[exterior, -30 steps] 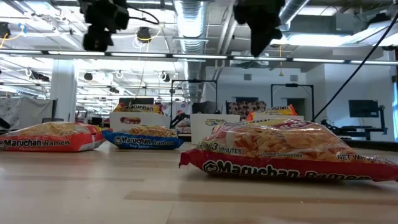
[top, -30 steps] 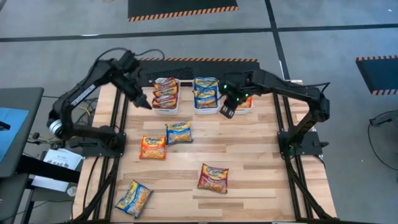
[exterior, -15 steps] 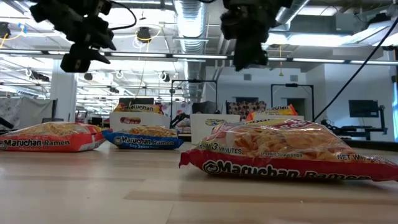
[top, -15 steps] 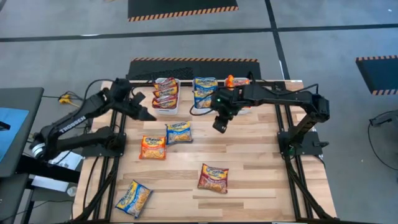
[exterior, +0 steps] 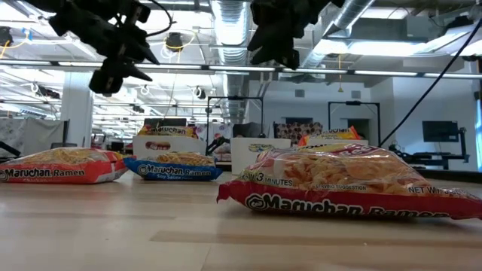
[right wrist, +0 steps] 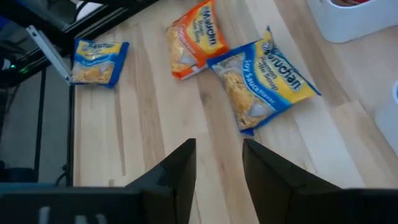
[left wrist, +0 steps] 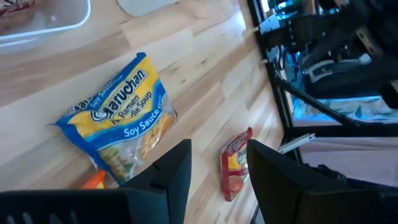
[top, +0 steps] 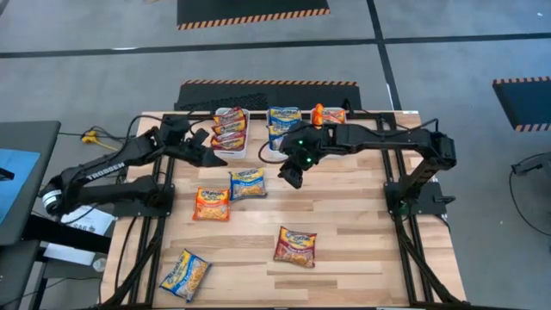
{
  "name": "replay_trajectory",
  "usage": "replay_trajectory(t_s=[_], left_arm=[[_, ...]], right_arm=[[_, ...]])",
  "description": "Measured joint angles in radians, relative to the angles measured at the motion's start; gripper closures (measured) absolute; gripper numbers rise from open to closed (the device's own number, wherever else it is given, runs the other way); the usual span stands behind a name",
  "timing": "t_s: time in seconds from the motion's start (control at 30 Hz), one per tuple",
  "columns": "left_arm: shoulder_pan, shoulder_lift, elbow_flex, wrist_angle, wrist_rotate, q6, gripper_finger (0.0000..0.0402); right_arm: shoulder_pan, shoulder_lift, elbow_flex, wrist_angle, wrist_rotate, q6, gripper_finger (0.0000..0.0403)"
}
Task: Sort Maruchan noodles
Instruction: Put the top blue noodle pack into the top middle white bin
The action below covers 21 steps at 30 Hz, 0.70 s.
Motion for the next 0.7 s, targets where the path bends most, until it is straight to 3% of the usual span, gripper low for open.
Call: replay_trajectory(t_s=[0.27, 0.7], left_arm=[[0.0, 0.113, 0.0, -0.007, 0.028, 0.004, 0.0262], [-0.001, 0.09, 0.001, 0.008, 0.14, 0.065, 0.0262]], right_arm=[[0.014, 0.001, 0.0, 0.108, 0.073, 0.087, 0.0198], [-0.042, 0.252, 0.001, 0.311, 0.079, 0.513, 0.0192]])
